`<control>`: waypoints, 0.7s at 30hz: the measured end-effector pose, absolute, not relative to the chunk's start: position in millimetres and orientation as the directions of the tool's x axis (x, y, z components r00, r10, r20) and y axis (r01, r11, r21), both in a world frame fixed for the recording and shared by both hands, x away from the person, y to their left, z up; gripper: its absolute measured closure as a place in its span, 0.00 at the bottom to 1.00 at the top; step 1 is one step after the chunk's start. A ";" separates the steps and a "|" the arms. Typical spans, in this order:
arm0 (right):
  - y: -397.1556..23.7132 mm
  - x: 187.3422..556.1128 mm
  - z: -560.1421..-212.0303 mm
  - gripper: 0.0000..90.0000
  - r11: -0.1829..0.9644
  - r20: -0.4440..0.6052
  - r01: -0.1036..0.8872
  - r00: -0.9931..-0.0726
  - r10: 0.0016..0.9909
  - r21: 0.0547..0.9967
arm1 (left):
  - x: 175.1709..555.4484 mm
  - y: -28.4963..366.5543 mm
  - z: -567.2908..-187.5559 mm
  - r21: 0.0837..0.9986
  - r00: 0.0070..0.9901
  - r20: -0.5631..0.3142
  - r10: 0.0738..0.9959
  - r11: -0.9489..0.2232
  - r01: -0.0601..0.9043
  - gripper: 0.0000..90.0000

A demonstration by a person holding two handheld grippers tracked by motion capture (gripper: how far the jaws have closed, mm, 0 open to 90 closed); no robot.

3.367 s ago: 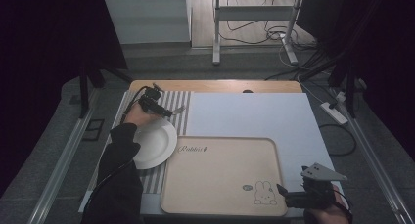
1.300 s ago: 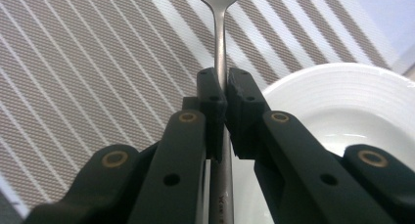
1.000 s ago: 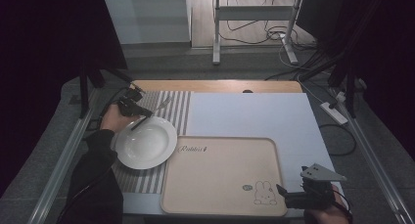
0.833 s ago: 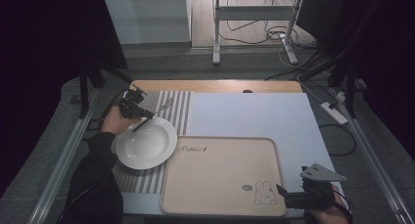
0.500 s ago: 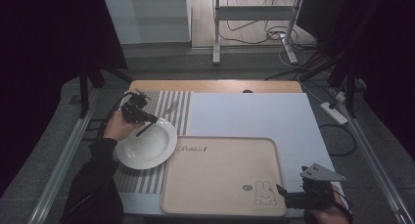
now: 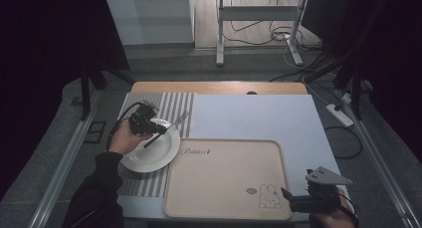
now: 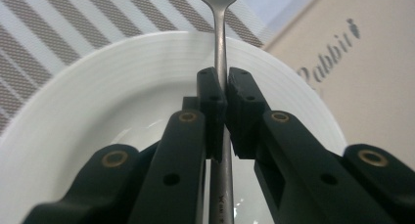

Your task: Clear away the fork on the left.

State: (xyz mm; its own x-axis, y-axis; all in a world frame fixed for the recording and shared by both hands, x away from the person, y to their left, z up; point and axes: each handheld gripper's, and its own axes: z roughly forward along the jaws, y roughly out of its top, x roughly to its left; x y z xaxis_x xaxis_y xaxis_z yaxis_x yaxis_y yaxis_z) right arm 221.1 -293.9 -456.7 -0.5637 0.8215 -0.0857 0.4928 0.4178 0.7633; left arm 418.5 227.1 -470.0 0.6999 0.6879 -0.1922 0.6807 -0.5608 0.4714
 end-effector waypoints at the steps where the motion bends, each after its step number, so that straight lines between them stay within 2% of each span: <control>1: -294.0 221.1 -456.7 0.00 0.418 -0.086 0.492 -0.564 0.821 0.763 | 416.1 225.3 -470.0 0.473 0.703 -0.193 0.685 -0.563 0.678 0.94; 8: -293.9 220.6 -456.6 0.00 0.419 -0.088 0.487 -0.566 0.819 0.767 | 402.0 213.9 -469.0 0.488 0.714 -0.226 0.663 -0.557 0.672 0.94; 21: -293.6 219.6 -456.3 0.00 0.426 -0.093 0.479 -0.574 0.813 0.768 | 369.4 191.0 -471.5 0.476 0.715 -0.226 0.662 -0.566 0.673 0.94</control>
State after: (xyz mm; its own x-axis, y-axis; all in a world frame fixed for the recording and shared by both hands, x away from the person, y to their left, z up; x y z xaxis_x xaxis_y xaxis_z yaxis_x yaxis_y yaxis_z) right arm 219.6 -293.6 -456.3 -0.5743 0.8133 -0.0932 0.4788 0.4261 0.7676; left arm 369.4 191.0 -471.5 0.7151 0.6616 -0.2255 0.6734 -0.5656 0.4761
